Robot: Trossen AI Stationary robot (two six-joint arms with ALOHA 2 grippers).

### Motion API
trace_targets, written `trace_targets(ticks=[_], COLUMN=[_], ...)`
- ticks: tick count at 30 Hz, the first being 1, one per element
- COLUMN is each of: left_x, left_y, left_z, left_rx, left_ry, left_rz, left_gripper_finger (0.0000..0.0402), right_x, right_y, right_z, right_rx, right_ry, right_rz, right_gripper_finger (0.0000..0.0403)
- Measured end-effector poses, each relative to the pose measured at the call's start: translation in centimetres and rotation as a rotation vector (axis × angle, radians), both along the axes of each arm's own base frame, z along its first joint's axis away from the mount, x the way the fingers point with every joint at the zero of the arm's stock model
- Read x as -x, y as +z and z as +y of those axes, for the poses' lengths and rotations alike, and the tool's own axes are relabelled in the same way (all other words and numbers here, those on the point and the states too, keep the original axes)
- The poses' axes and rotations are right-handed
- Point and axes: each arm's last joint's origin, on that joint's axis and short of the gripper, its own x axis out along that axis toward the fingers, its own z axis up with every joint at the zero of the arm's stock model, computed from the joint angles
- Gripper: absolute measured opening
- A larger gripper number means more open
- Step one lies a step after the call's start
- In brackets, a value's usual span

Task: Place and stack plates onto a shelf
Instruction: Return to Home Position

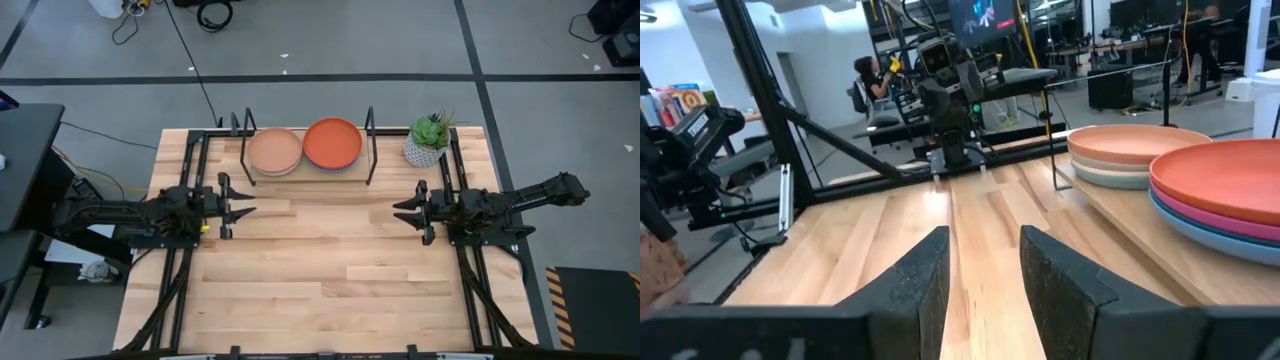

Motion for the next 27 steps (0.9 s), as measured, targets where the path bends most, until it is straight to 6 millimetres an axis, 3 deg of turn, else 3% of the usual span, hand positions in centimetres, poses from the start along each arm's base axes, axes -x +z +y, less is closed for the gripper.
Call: trace_targets(ticks=[27], left_x=[-0.01], left_y=[-0.04], left_z=[0.00], left_rx=[0.002], left_ry=[0.000], left_rz=[0.003], left_gripper_finger=[0.0141], right_x=[0.00], right_y=[0.08], right_z=[0.00], right_rx=[-0.001], right_ry=[0.000], right_rz=[-0.009], right_gripper_finger=[0.0131])
